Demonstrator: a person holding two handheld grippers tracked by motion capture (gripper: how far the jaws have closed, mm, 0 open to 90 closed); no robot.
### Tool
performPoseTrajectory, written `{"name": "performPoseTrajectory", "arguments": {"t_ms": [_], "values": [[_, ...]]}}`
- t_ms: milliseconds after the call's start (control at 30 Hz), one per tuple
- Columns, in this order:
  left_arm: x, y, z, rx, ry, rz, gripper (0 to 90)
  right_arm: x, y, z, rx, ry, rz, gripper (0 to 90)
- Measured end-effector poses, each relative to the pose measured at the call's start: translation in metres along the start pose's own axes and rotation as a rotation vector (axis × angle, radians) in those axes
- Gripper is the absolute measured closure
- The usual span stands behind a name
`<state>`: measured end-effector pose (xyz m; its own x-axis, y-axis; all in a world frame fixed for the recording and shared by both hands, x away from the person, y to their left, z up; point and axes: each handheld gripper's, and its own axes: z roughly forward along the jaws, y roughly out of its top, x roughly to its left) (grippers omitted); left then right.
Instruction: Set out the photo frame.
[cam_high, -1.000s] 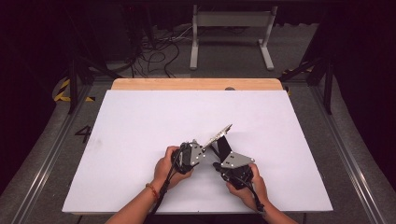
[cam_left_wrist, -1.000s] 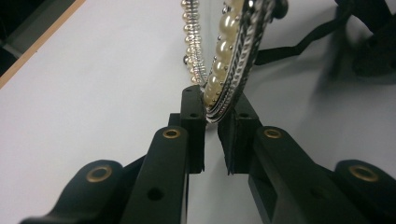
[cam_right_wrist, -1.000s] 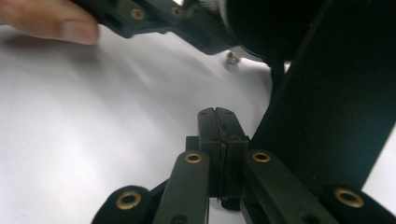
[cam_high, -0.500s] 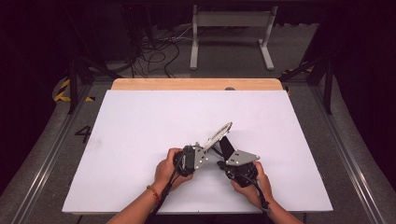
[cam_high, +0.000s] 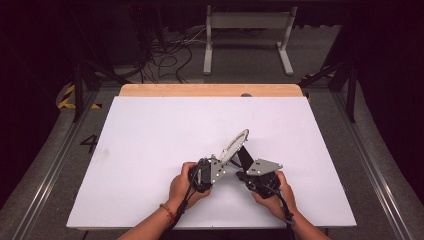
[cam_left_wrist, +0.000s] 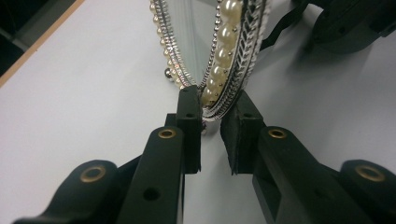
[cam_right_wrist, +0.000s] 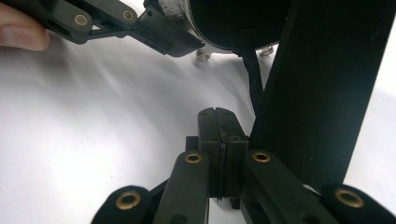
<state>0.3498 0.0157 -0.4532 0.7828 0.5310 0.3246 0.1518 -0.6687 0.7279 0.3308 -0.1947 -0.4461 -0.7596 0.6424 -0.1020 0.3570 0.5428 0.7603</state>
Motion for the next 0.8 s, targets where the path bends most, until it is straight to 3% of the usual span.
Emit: {"name": "performPoseTrajectory", "arguments": {"t_ms": [167, 300, 400, 467, 800], "values": [[0.009, -0.003, -0.007, -0.078, -0.08, -0.025, 67.2, -0.001, -0.001, -0.002, -0.006, 0.013, 0.003, 87.9], [0.018, -0.006, -0.016, -0.135, -0.191, -0.023, 61.0, -0.002, -0.001, -0.004, -0.009, 0.009, 0.001, 86.6], [0.021, -0.009, -0.017, -0.129, -0.205, -0.034, 61.9, -0.006, -0.002, -0.005, -0.012, 0.018, 0.015, 88.1], [0.022, -0.009, -0.017, -0.133, -0.224, -0.027, 67.4, -0.006, -0.002, -0.006, -0.008, 0.011, 0.01, 88.8], [0.022, -0.009, -0.014, -0.115, -0.223, -0.004, 70.0, -0.013, -0.003, -0.011, 0.015, -0.042, 0.018, 90.0]]}}
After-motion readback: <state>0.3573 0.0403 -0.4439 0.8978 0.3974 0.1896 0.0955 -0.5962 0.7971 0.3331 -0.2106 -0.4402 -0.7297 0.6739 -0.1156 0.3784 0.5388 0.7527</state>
